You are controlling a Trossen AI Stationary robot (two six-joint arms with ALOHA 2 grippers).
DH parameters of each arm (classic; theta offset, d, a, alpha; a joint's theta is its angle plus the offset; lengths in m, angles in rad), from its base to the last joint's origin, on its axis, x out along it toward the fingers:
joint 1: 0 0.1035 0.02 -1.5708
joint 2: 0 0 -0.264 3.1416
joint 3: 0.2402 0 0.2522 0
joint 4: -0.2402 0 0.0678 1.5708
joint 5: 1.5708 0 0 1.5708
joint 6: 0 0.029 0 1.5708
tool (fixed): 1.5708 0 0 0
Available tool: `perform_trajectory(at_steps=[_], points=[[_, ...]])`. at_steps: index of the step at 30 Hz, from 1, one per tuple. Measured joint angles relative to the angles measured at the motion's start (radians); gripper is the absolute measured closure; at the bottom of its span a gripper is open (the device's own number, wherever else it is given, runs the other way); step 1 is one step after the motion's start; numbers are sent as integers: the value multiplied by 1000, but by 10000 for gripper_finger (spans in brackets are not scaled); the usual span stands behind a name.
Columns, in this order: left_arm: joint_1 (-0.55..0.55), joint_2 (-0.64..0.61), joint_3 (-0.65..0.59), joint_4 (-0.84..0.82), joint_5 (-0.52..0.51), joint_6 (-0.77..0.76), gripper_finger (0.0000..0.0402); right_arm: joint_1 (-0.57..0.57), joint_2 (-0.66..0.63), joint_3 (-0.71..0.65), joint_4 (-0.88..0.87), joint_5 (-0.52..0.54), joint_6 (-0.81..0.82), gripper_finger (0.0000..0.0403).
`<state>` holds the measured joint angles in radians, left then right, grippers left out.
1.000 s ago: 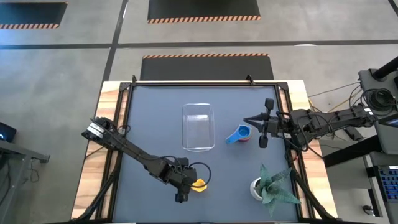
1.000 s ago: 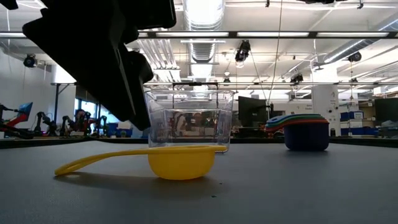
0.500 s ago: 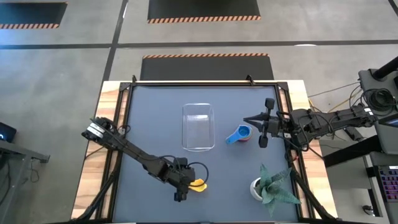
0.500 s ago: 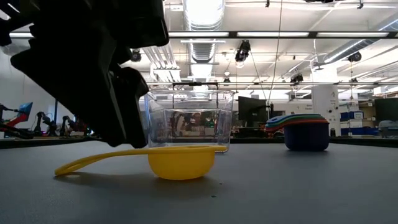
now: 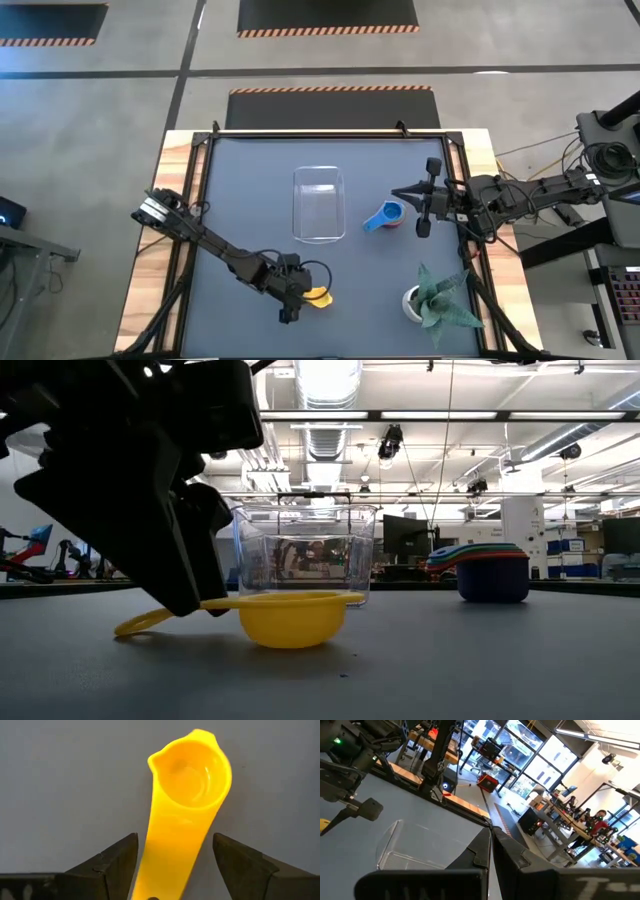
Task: Nest measuring cups in basket
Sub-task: Stack the yellow measuring cup on top of the blue measuring cup
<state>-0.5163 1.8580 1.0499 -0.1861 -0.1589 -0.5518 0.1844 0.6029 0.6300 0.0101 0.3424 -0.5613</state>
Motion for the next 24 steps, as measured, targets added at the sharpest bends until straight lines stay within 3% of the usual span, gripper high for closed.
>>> perform_trajectory(at_steps=[13, 24], points=[[0, 0, -9, 9, -14, -8, 175, 0, 0, 0, -1, 0, 0, 394], [-2, 0, -6, 8, -7, -14, 256, 0, 0, 0, -4, 0, 1, 394]])
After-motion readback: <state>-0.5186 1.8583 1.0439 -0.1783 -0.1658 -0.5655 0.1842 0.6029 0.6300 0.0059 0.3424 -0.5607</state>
